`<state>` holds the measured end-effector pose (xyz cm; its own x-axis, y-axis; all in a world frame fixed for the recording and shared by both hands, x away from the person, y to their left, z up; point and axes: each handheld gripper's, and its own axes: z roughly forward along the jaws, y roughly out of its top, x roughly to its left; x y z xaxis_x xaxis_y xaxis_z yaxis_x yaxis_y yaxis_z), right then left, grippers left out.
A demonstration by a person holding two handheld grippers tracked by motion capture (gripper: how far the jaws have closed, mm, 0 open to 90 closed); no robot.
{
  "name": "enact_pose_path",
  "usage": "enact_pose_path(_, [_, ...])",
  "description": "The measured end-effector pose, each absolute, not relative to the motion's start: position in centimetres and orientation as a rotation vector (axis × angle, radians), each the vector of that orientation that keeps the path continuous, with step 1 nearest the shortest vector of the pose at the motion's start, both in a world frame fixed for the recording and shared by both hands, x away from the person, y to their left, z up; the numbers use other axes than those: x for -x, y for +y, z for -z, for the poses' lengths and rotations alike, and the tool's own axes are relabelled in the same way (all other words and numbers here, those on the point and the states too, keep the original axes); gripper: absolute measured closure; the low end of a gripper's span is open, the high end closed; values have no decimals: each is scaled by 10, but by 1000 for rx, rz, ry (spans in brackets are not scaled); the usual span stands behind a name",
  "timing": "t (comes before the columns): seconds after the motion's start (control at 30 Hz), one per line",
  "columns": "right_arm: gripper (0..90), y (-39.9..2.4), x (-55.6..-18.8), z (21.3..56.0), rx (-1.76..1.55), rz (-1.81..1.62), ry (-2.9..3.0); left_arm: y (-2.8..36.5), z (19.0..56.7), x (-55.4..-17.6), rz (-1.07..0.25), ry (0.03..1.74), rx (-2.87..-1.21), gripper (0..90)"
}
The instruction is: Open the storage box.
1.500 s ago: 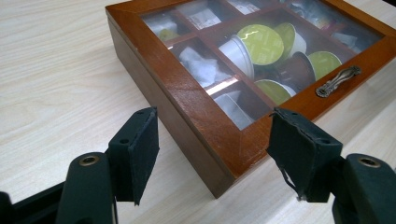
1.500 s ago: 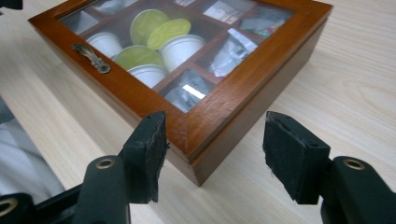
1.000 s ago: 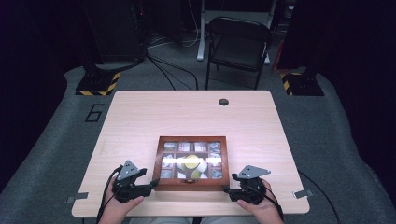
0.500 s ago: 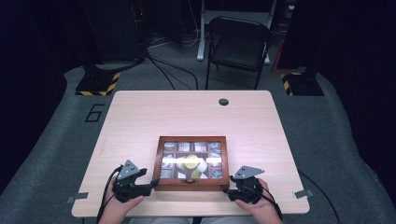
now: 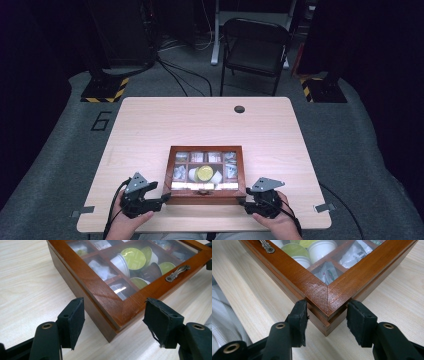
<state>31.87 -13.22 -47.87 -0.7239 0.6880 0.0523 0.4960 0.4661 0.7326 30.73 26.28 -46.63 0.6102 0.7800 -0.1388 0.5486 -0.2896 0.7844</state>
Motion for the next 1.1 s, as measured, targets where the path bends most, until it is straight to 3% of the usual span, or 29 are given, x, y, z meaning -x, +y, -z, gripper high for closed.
enact_pose_path(0.47, [535,-141,-318,464,-1032,-1282,2351,257,471,-307,-345,1021,-2020,324])
enact_pose_path(1.1, [514,-139,-319,465,-1038,-1261,2358,244,472,-317,-413,981,-2007,328])
